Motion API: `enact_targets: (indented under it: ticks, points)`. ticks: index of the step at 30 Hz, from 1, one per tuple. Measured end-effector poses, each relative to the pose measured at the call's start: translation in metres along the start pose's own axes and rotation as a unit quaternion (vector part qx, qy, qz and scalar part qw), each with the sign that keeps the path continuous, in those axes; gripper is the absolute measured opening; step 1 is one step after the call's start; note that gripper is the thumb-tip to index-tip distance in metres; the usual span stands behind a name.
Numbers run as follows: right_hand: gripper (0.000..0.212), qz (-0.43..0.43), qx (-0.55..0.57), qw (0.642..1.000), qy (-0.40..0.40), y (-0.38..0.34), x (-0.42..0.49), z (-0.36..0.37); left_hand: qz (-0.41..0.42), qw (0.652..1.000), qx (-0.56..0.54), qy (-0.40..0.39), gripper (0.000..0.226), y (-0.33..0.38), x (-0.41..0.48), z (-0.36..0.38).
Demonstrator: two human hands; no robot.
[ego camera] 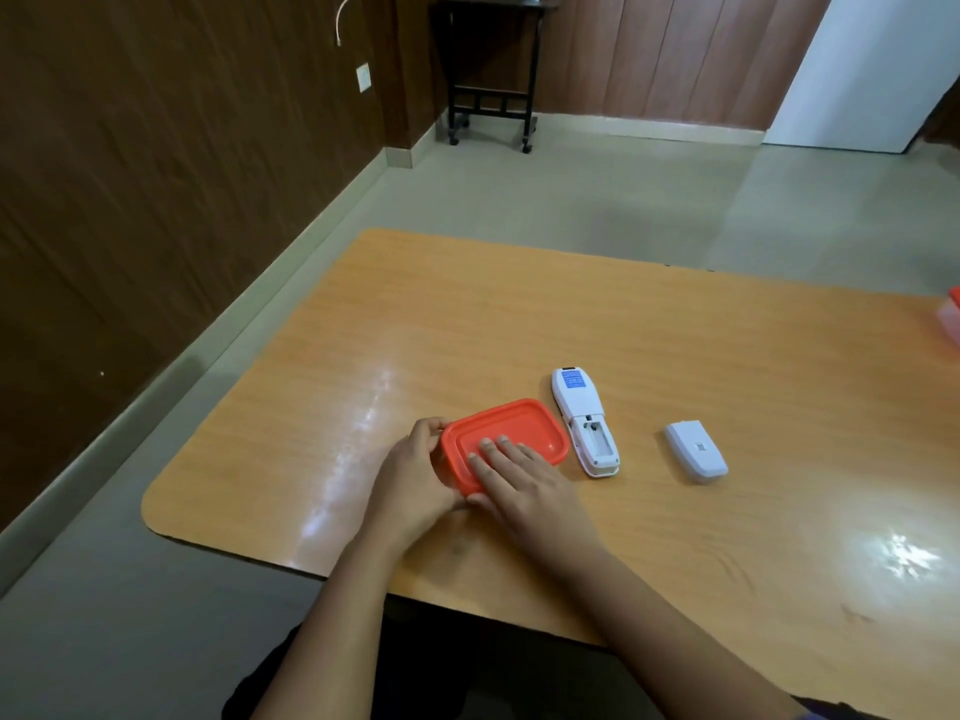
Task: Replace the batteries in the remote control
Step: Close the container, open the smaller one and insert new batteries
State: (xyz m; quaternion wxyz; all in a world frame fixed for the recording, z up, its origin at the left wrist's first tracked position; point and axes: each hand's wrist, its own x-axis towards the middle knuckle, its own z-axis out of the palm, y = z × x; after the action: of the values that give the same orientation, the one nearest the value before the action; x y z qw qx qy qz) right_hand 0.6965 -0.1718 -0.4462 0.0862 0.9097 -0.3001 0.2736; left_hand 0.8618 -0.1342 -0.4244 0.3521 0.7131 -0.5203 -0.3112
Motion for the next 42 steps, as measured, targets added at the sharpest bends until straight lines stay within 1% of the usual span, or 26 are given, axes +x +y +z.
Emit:
enact_targets:
  ticks: [2,6,8,11,12,15,17,21,25,28,29,30,32,33,35,37,38,40,41,42]
  points:
    - [0.055,-0.004,-0.008,1.0,0.026,-0.001,-0.003,0.004,-0.004,1.0,0.001,0.01,0.084,-0.003,0.002,0.0]
    - [0.053,0.016,0.021,0.998,0.052,-0.004,0.001,0.001,-0.005,1.0,0.005,0.009,0.087,-0.006,0.003,0.0]
    - [0.053,0.029,0.043,0.997,0.057,-0.004,0.003,-0.002,-0.006,1.0,-0.009,0.005,0.084,-0.006,0.003,0.001]
    - [0.051,0.056,0.076,0.993,0.076,-0.002,0.006,-0.009,-0.004,0.998,-0.06,-0.001,0.074,-0.001,0.003,-0.001]
    - [0.05,0.065,0.084,0.991,0.083,-0.001,0.008,-0.011,-0.007,0.997,-0.075,-0.002,0.075,0.001,0.003,-0.002]
    - [0.051,0.086,0.11,0.985,0.096,-0.002,0.01,-0.015,-0.016,0.995,-0.101,-0.002,0.089,0.007,0.003,-0.004]
    - [0.05,0.099,0.121,0.983,0.094,-0.001,0.011,-0.016,-0.017,0.995,-0.097,0.0,0.09,0.011,0.004,-0.003]
    - [0.049,0.113,0.132,0.981,0.09,-0.002,0.01,-0.015,-0.001,0.998,-0.056,-0.004,0.083,0.013,0.002,-0.004]
    - [0.049,0.138,0.146,0.975,0.096,-0.005,0.011,-0.018,-0.012,0.999,-0.048,0.002,0.093,0.008,0.005,-0.004]
    - [0.044,0.153,0.165,0.968,0.108,-0.006,0.015,-0.026,-0.01,0.999,-0.03,0.011,0.089,0.009,0.005,-0.004]
    - [0.038,0.168,0.191,0.959,0.122,-0.006,0.018,-0.031,-0.006,1.0,-0.022,0.014,0.087,0.011,0.005,-0.005]
    - [0.031,0.199,0.228,0.943,0.14,-0.003,0.023,-0.037,-0.004,1.0,-0.016,0.013,0.086,0.012,0.003,-0.006]
    - [0.029,0.277,0.261,0.906,0.185,0.011,0.032,-0.048,-0.002,1.0,0.003,0.008,0.087,0.012,0.0,-0.007]
    - [0.029,0.309,0.261,0.894,0.191,0.019,0.034,-0.05,-0.003,1.0,0.01,0.008,0.087,0.011,-0.003,-0.007]
    - [0.027,0.352,0.288,0.875,0.165,0.03,0.033,-0.048,-0.007,1.0,0.021,0.003,0.089,0.009,-0.006,-0.01]
    - [0.033,0.387,0.299,0.861,0.141,0.036,0.03,-0.043,-0.009,0.999,0.033,0.004,0.098,0.005,-0.005,-0.012]
    - [0.036,0.4,0.292,0.856,0.148,0.039,0.03,-0.044,-0.015,1.0,0.026,0.01,0.103,0.003,-0.003,-0.012]
    - [0.028,0.415,0.29,0.843,0.181,0.046,0.036,-0.05,-0.028,0.999,0.017,0.034,0.111,-0.001,0.0,-0.013]
    - [0.023,0.432,0.306,0.825,0.198,0.05,0.042,-0.055,-0.032,0.998,0.024,0.041,0.113,0.0,0.0,-0.014]
    - [0.019,0.459,0.332,0.797,0.211,0.055,0.049,-0.058,-0.032,0.998,0.037,0.042,0.117,0.0,0.001,-0.014]
